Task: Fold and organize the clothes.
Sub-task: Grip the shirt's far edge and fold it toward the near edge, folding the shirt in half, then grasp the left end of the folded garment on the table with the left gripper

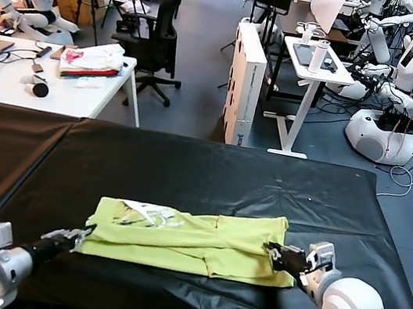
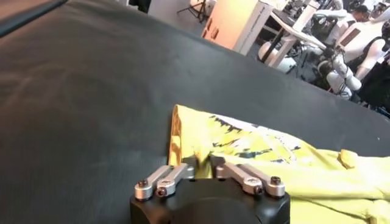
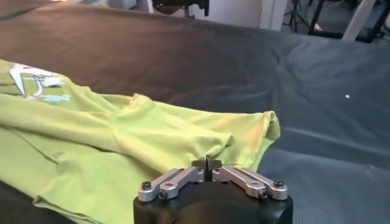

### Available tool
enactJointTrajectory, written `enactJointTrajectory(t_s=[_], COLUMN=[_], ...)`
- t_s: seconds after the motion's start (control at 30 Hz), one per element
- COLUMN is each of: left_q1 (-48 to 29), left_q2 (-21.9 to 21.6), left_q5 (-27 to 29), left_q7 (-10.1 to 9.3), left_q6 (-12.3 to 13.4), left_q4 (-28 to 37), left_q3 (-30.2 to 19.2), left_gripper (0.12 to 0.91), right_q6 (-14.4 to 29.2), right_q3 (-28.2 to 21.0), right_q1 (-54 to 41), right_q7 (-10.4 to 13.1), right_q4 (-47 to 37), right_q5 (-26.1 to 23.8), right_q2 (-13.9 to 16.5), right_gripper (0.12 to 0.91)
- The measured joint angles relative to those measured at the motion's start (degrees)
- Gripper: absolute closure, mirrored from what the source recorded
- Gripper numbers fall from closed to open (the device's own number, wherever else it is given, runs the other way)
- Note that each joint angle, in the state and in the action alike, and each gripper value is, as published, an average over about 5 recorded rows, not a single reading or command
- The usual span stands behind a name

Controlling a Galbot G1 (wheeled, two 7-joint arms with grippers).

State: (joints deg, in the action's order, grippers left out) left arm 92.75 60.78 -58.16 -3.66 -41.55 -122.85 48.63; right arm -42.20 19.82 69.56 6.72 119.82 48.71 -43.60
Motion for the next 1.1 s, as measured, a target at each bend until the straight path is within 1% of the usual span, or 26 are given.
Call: enactJointTrajectory(t_s=[0.03, 0.07, 0.13, 0.17, 0.27, 0.4, 0.53, 0.7, 0.8, 0.93, 1.1], left_q1=[0.2, 0.4, 0.5, 0.4, -1.0, -5.7, -11.1, -16.5, -19.4, -22.1, -23.1], left_q2=[0.0, 0.0, -0.4, -0.7, -1.5, -1.7, -1.6, -1.2, -0.8, -0.6, -0.4], left_q5=[0.0, 0.1, 0.2, 0.2, 0.4, 1.0, 1.0, 1.1, 1.5, 2.2, 2.6], left_q7=[-0.12, -0.21, -0.28, -0.33, -0.69, -0.96, -0.48, 0.6, 0.72, 0.72, 0.69], left_q6=[-0.1, 0.0, 0.4, 0.6, 0.9, 0.9, 0.8, 0.8, 0.7, 0.6, 0.4], left_q4=[-0.2, -0.3, -0.5, -0.4, 0.2, 2.8, 6.7, 11.9, 14.9, 17.7, 18.9], left_q3=[0.3, 0.6, 1.2, 1.4, 1.2, -0.7, -3.5, -6.6, -8.2, -9.9, -10.9], left_gripper=[0.262, 0.215, 0.151, 0.137, 0.125, 0.123, 0.123, 0.123, 0.123, 0.123, 0.123], right_q6=[0.0, 0.0, 0.0, 0.0, 0.0, 0.0, 0.0, 0.0, 0.0, 0.0, 0.0], right_q3=[0.3, 0.7, 1.6, 2.0, 3.0, 3.0, 2.4, 1.6, 1.0, 0.2, -0.7], right_q1=[-0.1, -0.3, -0.8, -1.1, -2.3, -4.1, -5.6, -7.4, -8.4, -9.7, -11.0], right_q7=[0.0, 0.1, 0.5, 0.7, 1.0, 0.8, 0.4, 0.0, -0.1, -0.3, -0.4], right_q4=[0.1, 0.0, -0.3, -0.6, -1.8, -4.1, -6.7, -10.0, -12.0, -14.5, -16.7], right_q5=[0.1, 0.1, 0.1, 0.0, -0.8, -2.2, -3.1, -4.3, -4.6, -5.1, -5.4], right_q2=[-0.1, -0.3, -0.8, -1.2, -2.6, -4.8, -6.5, -8.2, -9.1, -10.2, -11.2], right_gripper=[0.246, 0.201, 0.142, 0.13, 0.12, 0.118, 0.118, 0.118, 0.118, 0.118, 0.12])
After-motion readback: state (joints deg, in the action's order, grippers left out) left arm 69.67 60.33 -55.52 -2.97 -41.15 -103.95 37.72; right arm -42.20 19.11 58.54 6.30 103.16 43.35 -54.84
